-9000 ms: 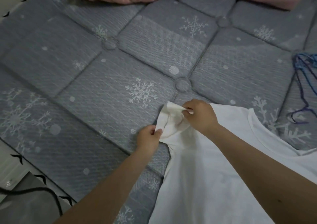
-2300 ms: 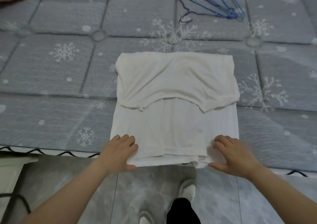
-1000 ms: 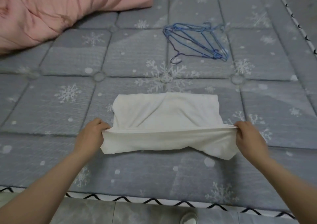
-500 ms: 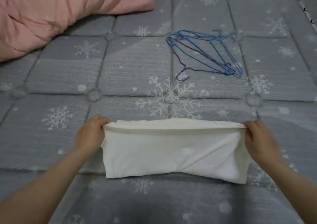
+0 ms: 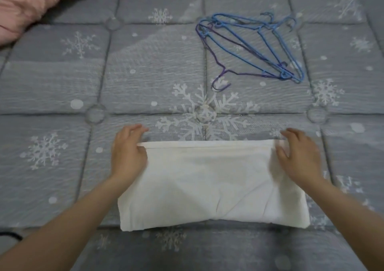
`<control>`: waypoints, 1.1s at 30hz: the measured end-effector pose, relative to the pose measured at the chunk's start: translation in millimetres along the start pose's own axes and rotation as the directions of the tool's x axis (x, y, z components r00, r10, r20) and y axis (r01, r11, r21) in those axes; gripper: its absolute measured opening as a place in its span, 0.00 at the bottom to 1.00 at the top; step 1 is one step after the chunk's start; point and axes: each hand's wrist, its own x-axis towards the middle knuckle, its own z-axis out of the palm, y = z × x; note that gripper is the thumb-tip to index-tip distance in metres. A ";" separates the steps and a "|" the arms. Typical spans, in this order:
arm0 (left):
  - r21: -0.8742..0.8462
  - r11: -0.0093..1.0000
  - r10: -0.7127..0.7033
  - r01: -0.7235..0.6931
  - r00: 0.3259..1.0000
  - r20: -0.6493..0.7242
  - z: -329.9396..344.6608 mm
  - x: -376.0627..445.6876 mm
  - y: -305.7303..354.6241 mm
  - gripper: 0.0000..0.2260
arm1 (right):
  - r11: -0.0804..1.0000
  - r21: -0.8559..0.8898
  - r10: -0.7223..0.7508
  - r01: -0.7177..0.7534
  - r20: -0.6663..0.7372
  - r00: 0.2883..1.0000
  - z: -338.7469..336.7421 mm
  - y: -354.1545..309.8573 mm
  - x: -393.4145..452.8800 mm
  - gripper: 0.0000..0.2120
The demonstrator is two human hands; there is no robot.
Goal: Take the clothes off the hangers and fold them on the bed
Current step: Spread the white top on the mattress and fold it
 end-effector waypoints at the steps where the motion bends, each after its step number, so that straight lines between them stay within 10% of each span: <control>1: -0.015 0.994 0.108 -0.108 0.993 0.042 5.4 -2.7 10.9 0.20 | 0.998 0.014 -0.059 0.059 0.021 0.998 -0.6 -10.1 1.2 0.22; 6: 0.093 0.811 0.531 -0.577 0.794 0.296 44.5 -20.6 52.8 0.20 | 0.914 0.057 -0.406 0.402 0.144 0.903 3.9 -59.0 -7.5 0.24; 11: 0.293 0.658 0.455 -0.693 0.677 0.579 69.6 -34.5 23.2 0.36 | 0.817 -0.122 -0.491 0.564 0.366 0.790 38.6 -48.5 -42.4 0.31; 20: 0.246 0.645 0.562 -0.723 0.667 0.489 43.9 -58.1 23.9 0.34 | 0.844 -0.091 -0.491 0.528 0.265 0.830 37.3 -32.2 -76.0 0.32; 24: 0.201 0.543 0.628 -0.815 0.554 0.547 29.5 -102.2 7.2 0.37 | 0.717 -0.049 -0.670 0.695 0.228 0.707 36.4 -27.9 -108.1 0.36; 33: 0.353 0.548 0.530 -0.759 0.641 0.555 28.3 -132.1 -39.9 0.31 | 0.674 -0.212 -0.633 0.707 0.327 0.701 61.5 -5.3 -127.2 0.43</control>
